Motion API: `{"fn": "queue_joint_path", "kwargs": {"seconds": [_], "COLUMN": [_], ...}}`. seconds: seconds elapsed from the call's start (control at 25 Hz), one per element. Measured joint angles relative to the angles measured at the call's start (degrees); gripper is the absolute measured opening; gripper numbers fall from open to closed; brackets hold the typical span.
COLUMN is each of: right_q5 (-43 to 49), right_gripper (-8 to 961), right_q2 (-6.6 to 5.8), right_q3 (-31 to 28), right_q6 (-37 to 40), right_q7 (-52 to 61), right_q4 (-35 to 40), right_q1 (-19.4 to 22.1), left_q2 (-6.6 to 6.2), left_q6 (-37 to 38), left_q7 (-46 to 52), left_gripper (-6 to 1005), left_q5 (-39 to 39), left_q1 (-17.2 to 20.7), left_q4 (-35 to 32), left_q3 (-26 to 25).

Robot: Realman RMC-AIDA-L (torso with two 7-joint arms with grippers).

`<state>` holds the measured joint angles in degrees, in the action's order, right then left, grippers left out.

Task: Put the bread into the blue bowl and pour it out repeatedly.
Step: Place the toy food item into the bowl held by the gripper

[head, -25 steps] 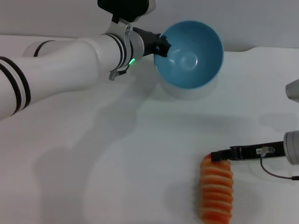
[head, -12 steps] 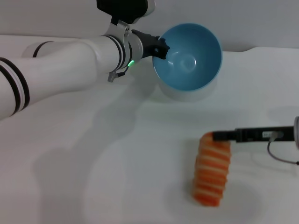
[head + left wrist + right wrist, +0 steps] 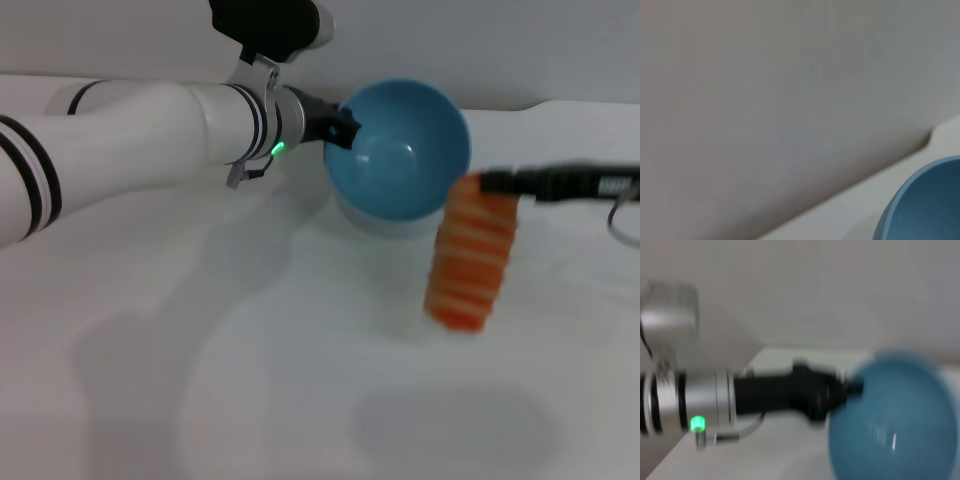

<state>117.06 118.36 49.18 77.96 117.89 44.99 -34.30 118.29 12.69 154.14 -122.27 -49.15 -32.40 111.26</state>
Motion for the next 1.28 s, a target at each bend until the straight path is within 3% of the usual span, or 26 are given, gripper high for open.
{"fn": "queue_joint_path", "kwargs": {"seconds": [0.2, 0.4, 0.8, 1.28], "right_q5": [-2.36, -5.03, -5.38, -5.02], "right_gripper": [106, 101, 98, 92], "right_q2": [0.01, -0.04, 0.17, 0.22], "right_q3": [-3.01, -4.82, -2.95, -0.04], "right_q6": [-0.63, -4.02, -7.86, -14.86], "right_q7": [0.03, -0.68, -4.63, -5.12], "right_q4": [7.35, 8.12, -2.34, -7.18], "right_q1": [0.15, -0.4, -4.53, -4.22], "left_q2": [-0.13, 0.26, 0.44, 0.37], "left_q6": [6.19, 10.48, 13.78, 14.57], "left_q7": [-0.11, -0.11, 0.2, 0.37], "left_gripper": [-2, -2, -2, -1], "left_q5": [-0.27, -0.07, 0.0, 2.04], "left_q1": [-1.2, -1.65, -1.84, -1.86], "left_q4": [-0.12, -1.78, -6.16, -6.6], "left_q3": [-0.04, -0.04, 0.04, -0.54]}}
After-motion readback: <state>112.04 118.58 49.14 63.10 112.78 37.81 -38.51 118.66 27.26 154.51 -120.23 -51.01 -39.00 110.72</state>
